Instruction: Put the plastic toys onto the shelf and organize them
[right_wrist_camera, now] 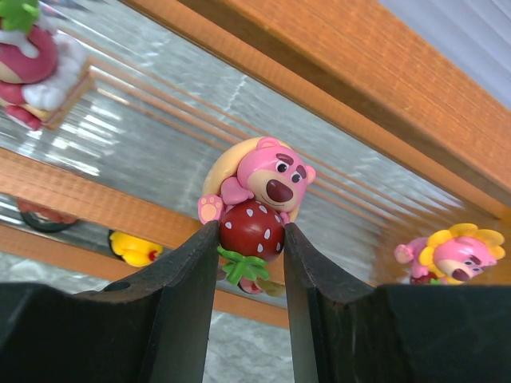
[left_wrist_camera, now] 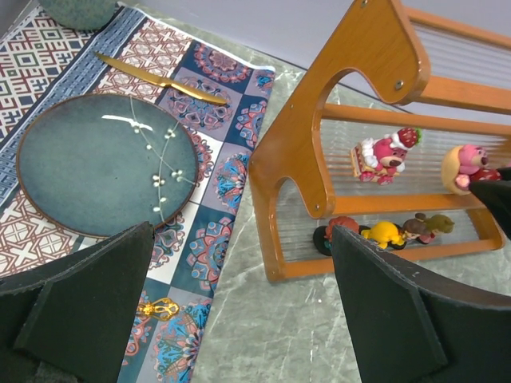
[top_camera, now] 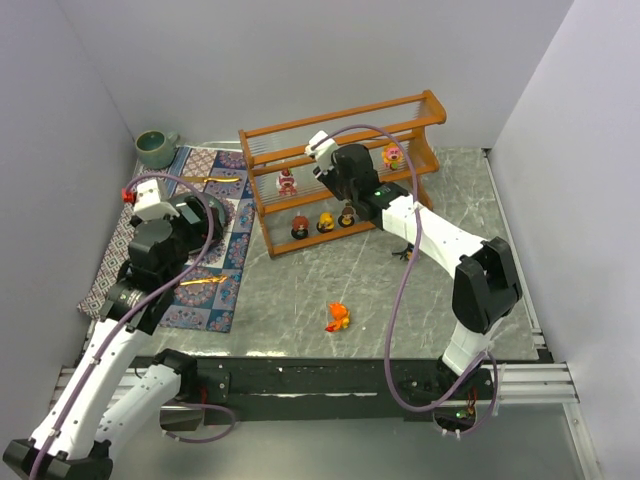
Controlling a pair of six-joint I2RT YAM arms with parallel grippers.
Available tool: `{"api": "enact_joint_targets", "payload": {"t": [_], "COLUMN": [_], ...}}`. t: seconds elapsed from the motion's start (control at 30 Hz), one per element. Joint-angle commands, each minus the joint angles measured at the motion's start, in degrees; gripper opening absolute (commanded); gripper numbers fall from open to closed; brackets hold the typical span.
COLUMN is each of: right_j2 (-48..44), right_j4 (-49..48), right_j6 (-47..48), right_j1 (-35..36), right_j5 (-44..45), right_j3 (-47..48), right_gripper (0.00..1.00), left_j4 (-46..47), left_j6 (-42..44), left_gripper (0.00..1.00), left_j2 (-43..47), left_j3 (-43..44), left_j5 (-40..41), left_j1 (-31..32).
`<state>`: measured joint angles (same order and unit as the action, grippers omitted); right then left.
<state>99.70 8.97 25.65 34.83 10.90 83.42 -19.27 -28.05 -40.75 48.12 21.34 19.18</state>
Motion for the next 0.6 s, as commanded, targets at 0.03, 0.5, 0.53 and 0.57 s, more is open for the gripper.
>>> {"api": "enact_joint_targets", "payload": {"t": [0.03, 0.5, 0.53, 0.57], "right_j2": [0.05, 0.58, 0.58, 0.58], "right_j4": [-1.42, -0.62, -0.97, -1.06], "right_j6": [3.44, 5.55, 5.47, 5.55], "right_j1": [-0.29, -0.55, -0.55, -0.64], "right_j5": [2.37, 3.26, 3.25, 3.25], "right_j3": [3.68, 3.33, 3.16, 3.16], "right_gripper": [0.07, 0.16, 0.2, 0.22], "left_j4": [2.3, 2.66, 2.66, 2.66], "left_j6": [1.25, 1.16, 1.16, 1.07], "left_gripper": [0.97, 0.97, 0.97, 0.97], "left_j2": [-0.29, -1.79, -1.79, -1.79], "left_j3": [-0.31, -0.39, -0.39, -0.39], "left_j5": [0.54, -0.86, -1.04, -1.04], "left_j1": [-0.55, -1.51, -1.6, -1.6]}}
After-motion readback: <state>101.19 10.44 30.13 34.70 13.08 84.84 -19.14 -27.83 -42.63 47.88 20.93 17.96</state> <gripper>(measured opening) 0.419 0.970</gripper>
